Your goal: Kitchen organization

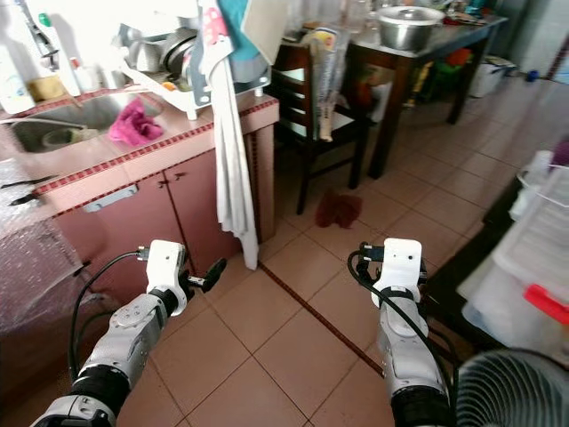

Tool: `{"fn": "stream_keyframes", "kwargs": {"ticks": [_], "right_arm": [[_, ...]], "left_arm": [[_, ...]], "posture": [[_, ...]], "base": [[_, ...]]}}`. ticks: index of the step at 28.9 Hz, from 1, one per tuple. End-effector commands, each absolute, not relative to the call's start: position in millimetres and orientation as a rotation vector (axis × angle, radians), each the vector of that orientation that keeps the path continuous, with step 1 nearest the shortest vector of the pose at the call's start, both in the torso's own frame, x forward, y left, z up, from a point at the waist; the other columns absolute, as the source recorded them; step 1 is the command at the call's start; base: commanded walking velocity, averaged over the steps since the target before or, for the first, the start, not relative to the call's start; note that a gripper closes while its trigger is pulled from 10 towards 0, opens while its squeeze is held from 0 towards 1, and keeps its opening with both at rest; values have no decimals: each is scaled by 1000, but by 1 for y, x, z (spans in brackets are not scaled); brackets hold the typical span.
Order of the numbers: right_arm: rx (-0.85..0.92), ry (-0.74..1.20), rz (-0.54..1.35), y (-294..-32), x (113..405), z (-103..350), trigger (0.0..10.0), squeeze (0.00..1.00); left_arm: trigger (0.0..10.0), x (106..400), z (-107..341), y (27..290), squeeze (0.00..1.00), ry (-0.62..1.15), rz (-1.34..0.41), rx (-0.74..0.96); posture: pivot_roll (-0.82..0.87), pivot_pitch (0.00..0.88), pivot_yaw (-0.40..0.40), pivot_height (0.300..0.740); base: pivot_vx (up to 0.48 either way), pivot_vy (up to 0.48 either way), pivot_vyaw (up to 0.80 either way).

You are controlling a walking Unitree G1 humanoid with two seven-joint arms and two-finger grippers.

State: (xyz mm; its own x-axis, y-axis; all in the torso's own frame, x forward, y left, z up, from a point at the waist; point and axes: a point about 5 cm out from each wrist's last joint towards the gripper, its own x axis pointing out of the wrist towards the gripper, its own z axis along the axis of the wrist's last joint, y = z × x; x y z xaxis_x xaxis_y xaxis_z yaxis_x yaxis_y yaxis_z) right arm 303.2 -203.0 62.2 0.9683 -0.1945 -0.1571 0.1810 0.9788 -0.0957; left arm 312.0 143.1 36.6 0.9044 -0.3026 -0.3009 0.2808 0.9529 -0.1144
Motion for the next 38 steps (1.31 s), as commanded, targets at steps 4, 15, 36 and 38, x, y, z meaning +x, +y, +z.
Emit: {"fn": "stream_keyframes", "kwargs": {"ticks": [4, 15, 36, 38], "right_arm": [[-89, 156, -198, -206, 308, 65, 10000, 0], [-91, 166, -192, -205, 304, 58, 10000, 0], [-103, 183, -173, -209, 297, 51, 10000, 0], [-102, 185, -174, -209, 297, 50, 10000, 0]], "left_arm": [[10000, 318, 38, 145, 0, 329, -300, -18], [10000, 319, 35, 140, 0, 333, -309, -26], [10000, 318, 27, 149, 0, 378, -193, -37], [10000, 318, 27, 149, 0, 374, -195, -43]], "posture": [[-57, 0, 23, 740], [-62, 0, 30, 740], [-69, 0, 32, 740], [-69, 0, 32, 740]], "base": [[242, 0, -400], [444, 0, -36], [138, 98, 0], [0, 0, 0]]}}
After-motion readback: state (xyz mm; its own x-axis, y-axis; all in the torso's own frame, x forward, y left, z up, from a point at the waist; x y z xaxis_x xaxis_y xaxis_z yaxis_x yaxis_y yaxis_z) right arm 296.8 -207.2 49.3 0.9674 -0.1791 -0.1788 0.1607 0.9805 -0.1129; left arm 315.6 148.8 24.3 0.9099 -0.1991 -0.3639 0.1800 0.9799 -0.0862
